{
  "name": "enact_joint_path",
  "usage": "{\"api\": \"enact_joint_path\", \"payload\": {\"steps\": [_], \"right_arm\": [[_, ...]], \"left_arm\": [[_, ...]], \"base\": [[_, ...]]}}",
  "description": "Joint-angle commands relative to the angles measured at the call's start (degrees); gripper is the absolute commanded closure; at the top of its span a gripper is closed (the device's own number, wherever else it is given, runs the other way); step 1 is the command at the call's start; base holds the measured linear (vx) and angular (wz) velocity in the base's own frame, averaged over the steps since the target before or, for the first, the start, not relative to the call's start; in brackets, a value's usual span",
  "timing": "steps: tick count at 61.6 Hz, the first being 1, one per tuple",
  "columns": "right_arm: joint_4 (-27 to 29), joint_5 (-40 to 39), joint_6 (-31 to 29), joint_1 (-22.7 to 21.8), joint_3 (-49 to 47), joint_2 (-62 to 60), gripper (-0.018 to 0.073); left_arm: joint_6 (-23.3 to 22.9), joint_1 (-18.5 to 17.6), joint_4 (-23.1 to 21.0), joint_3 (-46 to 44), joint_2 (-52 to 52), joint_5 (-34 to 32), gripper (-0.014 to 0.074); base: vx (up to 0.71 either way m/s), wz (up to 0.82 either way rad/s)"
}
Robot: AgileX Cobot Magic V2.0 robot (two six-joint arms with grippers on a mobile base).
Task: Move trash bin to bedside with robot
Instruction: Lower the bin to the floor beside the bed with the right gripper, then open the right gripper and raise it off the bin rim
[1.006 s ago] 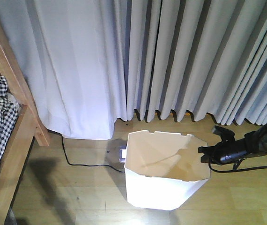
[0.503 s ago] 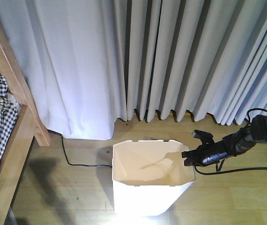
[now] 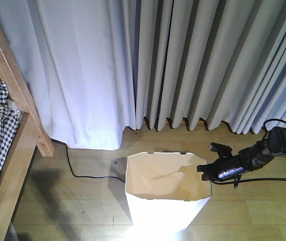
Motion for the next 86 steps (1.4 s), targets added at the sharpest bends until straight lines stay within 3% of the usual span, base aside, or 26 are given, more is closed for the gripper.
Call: {"api": "enact_joint_path", "payload": {"steps": [1,16,31,40,50,68,86], "right_arm": [[2.5,8.3,0.0,-0.1,-1.2,-3.6,0.0542],[1.7,9.4,0.1,-0.1,-1.2,-2.6,0.0467],[-2.9,11.7,0.4,-0.1,-1.2,-3.1,0.0227],[-6.2,11.2,0.8,-0.1,-1.1,-4.7,0.0146],[-11.5,7.7,6.1,-0.1,-1.1,-7.3,0.0147],[-17.0,6.0,9.7,-0.3,-0.9,-12.4,0.0149],[-38.4,16.2,24.9,-1.0,-0.9,-16.3,0.0232]], "left_arm": [[-0.5,-0.1,-0.2,1.7,-0.5,-4.0,0.0602],[-0.5,-0.1,-0.2,1.7,-0.5,-4.0,0.0602],[-0.5,-0.1,-0.2,1.7,-0.5,-4.0,0.0602],[-0.5,-0.1,-0.2,1.7,-0.5,-4.0,0.0602],[-0.5,-0.1,-0.2,1.7,-0.5,-4.0,0.0602],[-0.5,-0.1,-0.2,1.7,-0.5,-4.0,0.0602],[-0.5,-0.1,-0.2,1.7,-0.5,-4.0,0.0602]], "base": [[0.0,0.0],[0.0,0.0],[0.0,0.0],[0.0,0.0],[0.0,0.0],[0.0,0.0],[0.0,0.0]]}}
